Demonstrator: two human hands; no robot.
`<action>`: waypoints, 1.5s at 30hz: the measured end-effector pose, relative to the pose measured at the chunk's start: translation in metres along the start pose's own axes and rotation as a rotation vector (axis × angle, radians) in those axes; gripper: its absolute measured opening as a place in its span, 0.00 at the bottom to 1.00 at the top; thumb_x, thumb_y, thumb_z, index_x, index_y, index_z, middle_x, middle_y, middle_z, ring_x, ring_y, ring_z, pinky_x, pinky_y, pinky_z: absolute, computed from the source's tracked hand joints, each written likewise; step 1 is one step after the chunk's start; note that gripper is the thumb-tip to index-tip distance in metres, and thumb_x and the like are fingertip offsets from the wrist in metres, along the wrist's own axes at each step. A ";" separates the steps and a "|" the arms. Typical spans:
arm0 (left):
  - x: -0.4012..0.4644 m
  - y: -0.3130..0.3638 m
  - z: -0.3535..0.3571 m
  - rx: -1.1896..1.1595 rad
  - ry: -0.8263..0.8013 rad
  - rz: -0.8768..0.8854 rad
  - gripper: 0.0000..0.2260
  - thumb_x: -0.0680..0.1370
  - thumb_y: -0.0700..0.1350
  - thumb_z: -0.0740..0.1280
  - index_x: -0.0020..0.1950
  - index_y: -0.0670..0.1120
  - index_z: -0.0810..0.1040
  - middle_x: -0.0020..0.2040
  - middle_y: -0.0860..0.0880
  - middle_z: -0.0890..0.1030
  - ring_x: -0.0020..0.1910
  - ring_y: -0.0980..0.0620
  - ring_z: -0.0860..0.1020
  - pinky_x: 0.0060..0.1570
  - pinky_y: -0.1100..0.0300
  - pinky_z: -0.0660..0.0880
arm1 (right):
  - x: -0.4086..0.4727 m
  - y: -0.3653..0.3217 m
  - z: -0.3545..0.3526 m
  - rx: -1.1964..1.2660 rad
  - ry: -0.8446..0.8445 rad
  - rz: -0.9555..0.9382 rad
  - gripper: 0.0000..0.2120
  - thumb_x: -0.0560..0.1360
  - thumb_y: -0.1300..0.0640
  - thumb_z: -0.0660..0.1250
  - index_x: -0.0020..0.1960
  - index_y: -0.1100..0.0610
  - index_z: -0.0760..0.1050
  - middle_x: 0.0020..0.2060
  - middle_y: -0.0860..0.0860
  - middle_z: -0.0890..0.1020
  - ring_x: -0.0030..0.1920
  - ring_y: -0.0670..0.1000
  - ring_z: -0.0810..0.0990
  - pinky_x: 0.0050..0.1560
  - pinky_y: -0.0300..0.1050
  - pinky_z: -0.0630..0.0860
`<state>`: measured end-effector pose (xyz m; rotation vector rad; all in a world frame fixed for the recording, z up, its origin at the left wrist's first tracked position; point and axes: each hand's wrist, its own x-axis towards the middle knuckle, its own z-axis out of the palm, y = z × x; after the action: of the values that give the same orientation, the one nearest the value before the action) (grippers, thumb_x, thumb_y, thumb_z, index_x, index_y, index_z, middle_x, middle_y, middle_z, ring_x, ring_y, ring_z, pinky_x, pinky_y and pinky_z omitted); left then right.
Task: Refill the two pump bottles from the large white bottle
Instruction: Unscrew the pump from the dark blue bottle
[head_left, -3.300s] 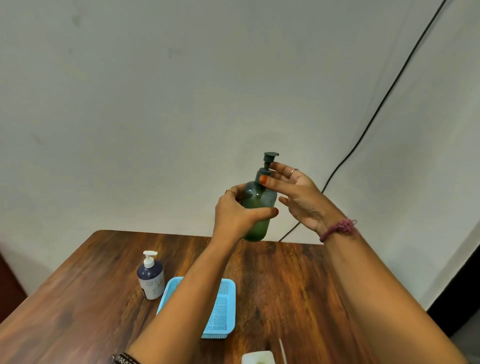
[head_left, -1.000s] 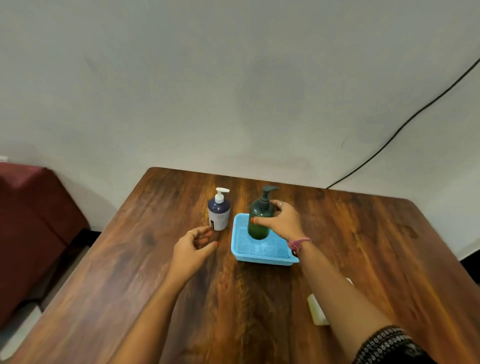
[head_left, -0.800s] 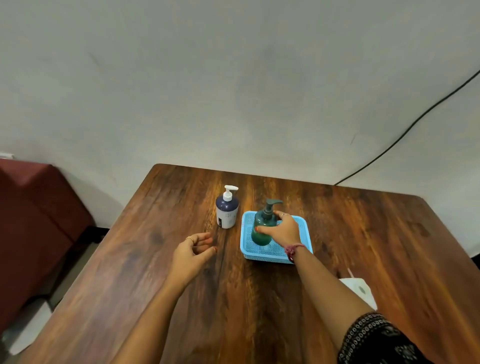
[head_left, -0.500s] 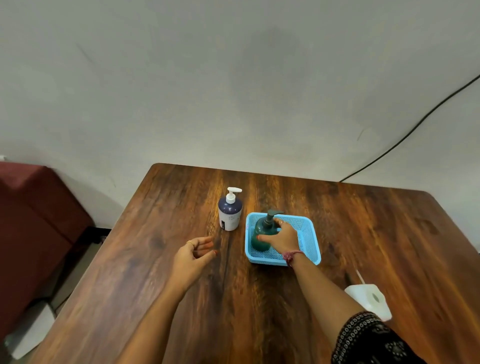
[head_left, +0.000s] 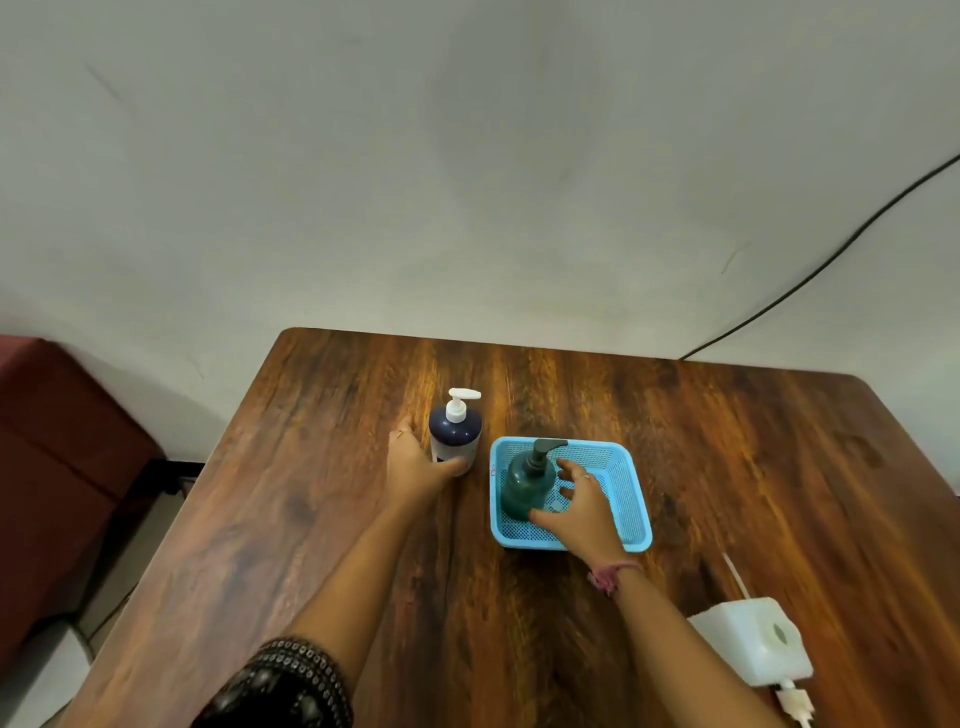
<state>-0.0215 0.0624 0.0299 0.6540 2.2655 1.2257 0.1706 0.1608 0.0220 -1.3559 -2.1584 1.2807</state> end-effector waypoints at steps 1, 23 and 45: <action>0.007 0.004 0.003 -0.028 0.001 0.005 0.45 0.64 0.43 0.80 0.74 0.38 0.58 0.66 0.45 0.69 0.66 0.48 0.69 0.58 0.59 0.69 | -0.006 0.003 -0.001 0.010 0.018 0.000 0.39 0.64 0.58 0.78 0.70 0.58 0.64 0.63 0.51 0.72 0.62 0.50 0.72 0.59 0.41 0.70; -0.052 0.076 -0.018 -0.259 0.239 0.312 0.36 0.61 0.43 0.81 0.64 0.49 0.68 0.59 0.53 0.71 0.52 0.62 0.74 0.45 0.71 0.71 | -0.045 -0.014 -0.077 0.398 0.181 -0.116 0.21 0.70 0.64 0.73 0.60 0.51 0.74 0.56 0.48 0.80 0.57 0.46 0.78 0.46 0.38 0.80; -0.180 0.260 0.094 -0.331 0.121 0.517 0.35 0.56 0.55 0.79 0.60 0.52 0.72 0.56 0.54 0.77 0.53 0.59 0.77 0.49 0.67 0.75 | -0.082 -0.127 -0.243 0.603 0.225 -0.494 0.17 0.66 0.55 0.77 0.54 0.51 0.81 0.46 0.48 0.86 0.49 0.44 0.83 0.56 0.47 0.79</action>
<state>0.2214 0.1376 0.2401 1.0978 1.9697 1.8759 0.2938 0.2008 0.2772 -0.6365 -1.6128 1.3347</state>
